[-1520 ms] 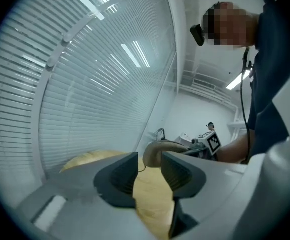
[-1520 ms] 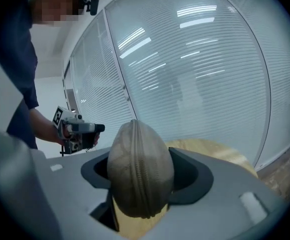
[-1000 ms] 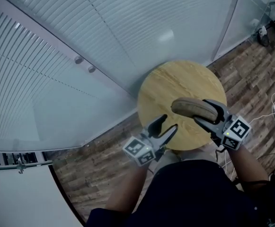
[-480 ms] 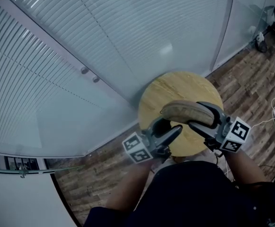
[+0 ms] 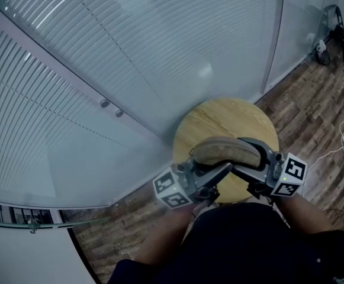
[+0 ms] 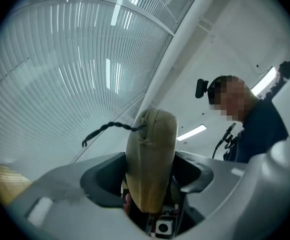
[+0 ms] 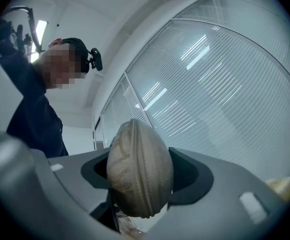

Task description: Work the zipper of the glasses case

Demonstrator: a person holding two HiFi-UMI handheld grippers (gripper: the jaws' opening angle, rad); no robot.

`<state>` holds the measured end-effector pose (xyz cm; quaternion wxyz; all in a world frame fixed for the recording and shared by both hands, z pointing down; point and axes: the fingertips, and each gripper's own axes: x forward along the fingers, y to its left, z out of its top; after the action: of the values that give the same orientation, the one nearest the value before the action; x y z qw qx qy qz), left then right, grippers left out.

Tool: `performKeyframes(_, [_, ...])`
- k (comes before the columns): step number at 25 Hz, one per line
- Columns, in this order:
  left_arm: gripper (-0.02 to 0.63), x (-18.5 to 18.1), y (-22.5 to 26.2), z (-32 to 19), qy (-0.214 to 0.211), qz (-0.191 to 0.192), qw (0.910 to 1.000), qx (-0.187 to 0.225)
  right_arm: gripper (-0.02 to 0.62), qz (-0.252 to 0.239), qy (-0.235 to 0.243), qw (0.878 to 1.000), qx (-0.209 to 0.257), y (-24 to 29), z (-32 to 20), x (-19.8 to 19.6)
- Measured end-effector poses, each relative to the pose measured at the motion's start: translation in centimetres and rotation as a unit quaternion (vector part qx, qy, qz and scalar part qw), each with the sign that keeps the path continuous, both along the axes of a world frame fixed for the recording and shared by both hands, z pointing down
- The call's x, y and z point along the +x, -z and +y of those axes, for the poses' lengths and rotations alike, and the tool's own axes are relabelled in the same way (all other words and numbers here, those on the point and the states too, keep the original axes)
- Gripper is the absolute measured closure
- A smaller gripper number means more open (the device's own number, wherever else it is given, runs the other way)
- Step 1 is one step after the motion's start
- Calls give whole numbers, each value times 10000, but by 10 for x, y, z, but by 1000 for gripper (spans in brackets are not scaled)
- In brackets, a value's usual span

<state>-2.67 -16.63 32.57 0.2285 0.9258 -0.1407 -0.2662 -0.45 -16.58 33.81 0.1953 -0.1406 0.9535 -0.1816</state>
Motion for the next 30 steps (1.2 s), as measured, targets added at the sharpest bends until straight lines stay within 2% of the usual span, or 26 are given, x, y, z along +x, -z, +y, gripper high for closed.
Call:
performKeyframes(3, [298,-4,8,-2,19,236,9997,-23,304,-130,117,9998,-89,0,1,-5])
performKeyframes(9, [252,1,14,6,7,-93,9990,444,305,-26,562,9983,-120,-9,14,-25])
performKeyframes(13, [267,0,21,5,132,-206,9976,645,305,-611,849,9936,-425,-7,15,-28])
performKeyframes(16, [275,-1,17,0,165,-639,9965,509,302,-793,971,9904,-575,-8,12,-32])
performKeyframes(18, [279,1,10,0,210,-1157,9919,477,294,-577,985,9920,-545,-13,11,-34])
performKeyframes(22, [283,3,-6,3,329,-2373,9682,728,250,-97,1006,9941,-401,-27,12,-24])
performKeyframes(25, [284,-2,-22,-2,436,-3178,9436,818,250,237,820,9959,-305,-37,4,-7])
performKeyframes(30, [285,-12,-57,-3,433,-4056,9077,984,251,664,586,9961,11,-26,-2,12])
